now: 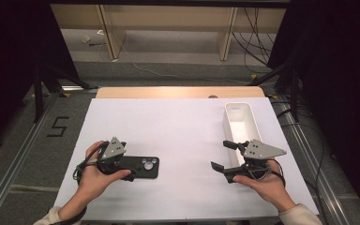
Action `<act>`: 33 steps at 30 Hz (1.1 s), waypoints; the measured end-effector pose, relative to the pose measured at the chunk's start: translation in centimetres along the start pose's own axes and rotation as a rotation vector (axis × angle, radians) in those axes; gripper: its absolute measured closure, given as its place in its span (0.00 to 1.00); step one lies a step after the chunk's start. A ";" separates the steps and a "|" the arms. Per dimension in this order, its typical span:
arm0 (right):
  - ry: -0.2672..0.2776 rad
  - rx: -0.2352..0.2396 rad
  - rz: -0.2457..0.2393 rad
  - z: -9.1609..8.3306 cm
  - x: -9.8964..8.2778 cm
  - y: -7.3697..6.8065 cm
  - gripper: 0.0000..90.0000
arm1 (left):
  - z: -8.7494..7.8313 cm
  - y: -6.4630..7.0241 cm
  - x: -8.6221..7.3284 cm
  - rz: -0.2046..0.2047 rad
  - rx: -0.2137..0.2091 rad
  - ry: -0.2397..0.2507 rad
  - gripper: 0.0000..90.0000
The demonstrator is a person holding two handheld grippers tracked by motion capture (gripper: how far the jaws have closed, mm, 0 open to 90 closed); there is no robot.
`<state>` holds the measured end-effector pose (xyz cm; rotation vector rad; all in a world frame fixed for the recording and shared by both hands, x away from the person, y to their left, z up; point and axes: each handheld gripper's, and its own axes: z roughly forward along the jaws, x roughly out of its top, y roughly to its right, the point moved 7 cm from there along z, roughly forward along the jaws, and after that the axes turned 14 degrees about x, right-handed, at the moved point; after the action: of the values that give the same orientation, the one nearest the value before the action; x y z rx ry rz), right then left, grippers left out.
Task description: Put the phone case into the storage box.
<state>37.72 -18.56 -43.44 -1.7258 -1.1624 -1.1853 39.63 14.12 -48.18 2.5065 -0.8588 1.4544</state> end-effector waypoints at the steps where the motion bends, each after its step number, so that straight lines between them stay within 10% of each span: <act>1: 0.002 -0.002 0.000 0.0 0.0 0.0 0.18 | 0.0 0.0 0.0 0.002 0.002 -0.001 0.00; 10: 0.002 0.003 -0.003 0.1 0.1 -0.2 0.18 | 0.1 -0.3 0.2 0.000 0.030 0.000 0.13; 13: 0.004 0.003 -0.004 0.2 0.1 -0.3 0.18 | 0.5 -1.6 0.5 -0.005 0.116 -0.022 0.37; 14: -0.002 0.004 -0.002 0.3 0.1 -0.3 0.18 | 1.2 -2.6 0.5 0.003 0.168 -0.056 0.66; 18: -0.004 0.012 -0.008 0.6 0.1 -0.4 0.19 | 3.0 -3.5 -0.6 0.019 0.201 -0.162 0.98; 33: -0.003 0.010 -0.006 0.5 0.0 -0.4 0.19 | 6.1 -4.2 -3.3 0.076 0.193 -0.382 1.00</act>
<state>37.49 -18.02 -43.56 -1.7179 -1.1743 -1.1788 45.28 16.72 -53.44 2.9892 -0.9144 1.1424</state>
